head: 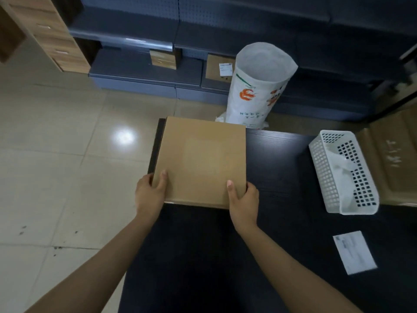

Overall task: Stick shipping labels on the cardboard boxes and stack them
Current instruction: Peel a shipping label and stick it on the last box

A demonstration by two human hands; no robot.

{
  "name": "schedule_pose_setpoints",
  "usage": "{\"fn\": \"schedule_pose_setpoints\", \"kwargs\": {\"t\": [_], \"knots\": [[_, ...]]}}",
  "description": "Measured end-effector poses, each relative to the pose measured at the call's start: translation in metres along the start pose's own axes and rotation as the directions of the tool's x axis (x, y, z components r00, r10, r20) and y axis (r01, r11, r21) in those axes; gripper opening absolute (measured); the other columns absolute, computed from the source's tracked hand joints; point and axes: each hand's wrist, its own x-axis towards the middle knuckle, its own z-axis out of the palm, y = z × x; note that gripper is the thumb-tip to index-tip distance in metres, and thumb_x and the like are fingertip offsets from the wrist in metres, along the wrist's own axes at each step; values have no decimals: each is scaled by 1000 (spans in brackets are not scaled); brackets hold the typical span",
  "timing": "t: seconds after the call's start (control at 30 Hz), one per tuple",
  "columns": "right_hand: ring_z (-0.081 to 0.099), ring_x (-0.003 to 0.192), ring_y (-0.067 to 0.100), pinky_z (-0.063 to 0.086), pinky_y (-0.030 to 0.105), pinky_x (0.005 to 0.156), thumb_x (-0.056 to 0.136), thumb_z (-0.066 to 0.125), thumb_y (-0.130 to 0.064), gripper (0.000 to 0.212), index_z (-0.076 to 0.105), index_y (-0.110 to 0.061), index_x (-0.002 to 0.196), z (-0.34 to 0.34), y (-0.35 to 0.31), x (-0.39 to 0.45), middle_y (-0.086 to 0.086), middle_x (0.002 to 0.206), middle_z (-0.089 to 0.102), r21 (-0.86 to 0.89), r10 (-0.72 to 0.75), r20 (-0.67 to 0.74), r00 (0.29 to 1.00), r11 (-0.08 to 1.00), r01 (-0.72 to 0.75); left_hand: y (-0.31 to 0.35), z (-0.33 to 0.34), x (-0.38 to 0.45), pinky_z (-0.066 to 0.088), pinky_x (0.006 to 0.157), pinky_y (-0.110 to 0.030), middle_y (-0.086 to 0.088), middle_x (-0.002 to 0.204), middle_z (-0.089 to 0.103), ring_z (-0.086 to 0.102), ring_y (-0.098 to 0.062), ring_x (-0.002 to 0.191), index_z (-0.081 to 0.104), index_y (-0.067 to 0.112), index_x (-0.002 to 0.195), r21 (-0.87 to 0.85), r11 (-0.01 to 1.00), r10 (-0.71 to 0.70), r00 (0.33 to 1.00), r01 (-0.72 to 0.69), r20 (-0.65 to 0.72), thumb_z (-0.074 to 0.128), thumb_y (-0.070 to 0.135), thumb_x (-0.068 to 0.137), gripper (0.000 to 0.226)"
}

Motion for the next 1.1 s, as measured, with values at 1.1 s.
{"fn": "schedule_pose_setpoints", "kwargs": {"t": [1.1], "knots": [[54, 106, 10, 53, 36, 89, 79, 56, -67, 67, 45, -21, 127, -281, 255, -91, -7, 116, 51, -54, 23, 218, 976, 998, -11, -61, 146, -340, 46, 75, -33, -1, 108, 54, 55, -16, 96, 54, 18, 113, 130, 991, 2, 990, -20, 138, 45, 56, 90, 45]]}}
